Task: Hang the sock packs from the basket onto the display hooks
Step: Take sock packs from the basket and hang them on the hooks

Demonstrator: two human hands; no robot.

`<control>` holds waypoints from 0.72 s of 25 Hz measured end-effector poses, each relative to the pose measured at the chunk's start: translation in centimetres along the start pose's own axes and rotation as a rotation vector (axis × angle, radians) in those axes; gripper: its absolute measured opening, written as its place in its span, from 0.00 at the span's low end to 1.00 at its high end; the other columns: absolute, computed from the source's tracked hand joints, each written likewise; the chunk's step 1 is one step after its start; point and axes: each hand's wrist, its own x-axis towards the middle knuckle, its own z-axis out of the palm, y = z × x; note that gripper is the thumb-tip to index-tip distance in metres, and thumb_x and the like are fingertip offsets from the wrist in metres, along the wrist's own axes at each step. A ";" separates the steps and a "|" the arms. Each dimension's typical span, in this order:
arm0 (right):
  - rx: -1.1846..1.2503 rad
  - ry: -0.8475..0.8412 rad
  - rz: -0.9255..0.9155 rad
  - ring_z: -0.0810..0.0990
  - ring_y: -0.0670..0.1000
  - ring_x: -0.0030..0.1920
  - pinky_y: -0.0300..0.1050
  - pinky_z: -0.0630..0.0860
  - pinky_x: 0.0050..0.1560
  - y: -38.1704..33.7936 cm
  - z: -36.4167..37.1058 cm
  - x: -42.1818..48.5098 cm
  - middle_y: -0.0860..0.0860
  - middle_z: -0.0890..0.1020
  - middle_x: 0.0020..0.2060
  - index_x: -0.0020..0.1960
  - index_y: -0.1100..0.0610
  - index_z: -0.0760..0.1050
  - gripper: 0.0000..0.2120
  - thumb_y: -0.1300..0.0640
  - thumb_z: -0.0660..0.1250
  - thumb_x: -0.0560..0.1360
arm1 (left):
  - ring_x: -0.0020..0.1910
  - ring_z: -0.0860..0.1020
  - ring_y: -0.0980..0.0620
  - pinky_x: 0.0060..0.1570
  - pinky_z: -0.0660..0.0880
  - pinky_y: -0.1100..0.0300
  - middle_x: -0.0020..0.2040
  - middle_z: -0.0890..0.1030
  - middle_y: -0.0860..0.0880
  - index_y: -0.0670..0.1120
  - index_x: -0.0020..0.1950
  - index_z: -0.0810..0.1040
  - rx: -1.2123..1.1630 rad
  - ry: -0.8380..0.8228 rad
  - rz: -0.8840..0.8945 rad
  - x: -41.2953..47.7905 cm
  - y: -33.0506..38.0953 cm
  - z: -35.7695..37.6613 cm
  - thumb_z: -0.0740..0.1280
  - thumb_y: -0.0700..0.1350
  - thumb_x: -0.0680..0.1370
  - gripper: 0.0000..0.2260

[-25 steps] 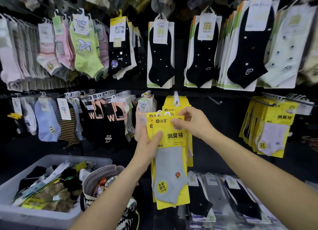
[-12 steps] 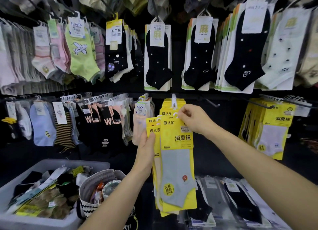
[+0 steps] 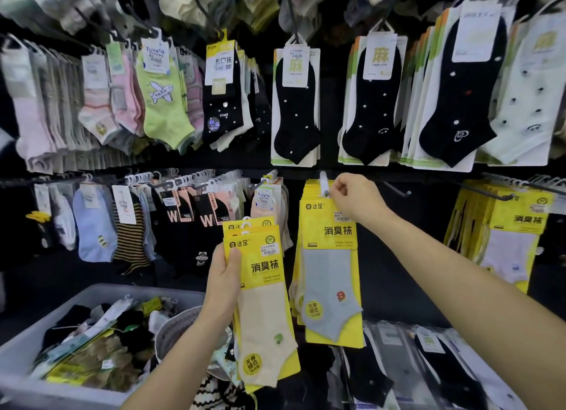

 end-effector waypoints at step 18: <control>0.210 -0.107 0.124 0.78 0.46 0.43 0.42 0.74 0.40 -1.1 -0.3 -6.1 0.48 0.78 0.44 0.50 0.51 0.69 0.24 0.42 0.76 0.63 | 0.49 0.81 0.50 0.43 0.79 0.58 0.54 0.80 0.45 0.49 0.55 0.75 -0.208 -0.129 0.090 -2.3 3.3 6.9 0.60 0.42 0.80 0.07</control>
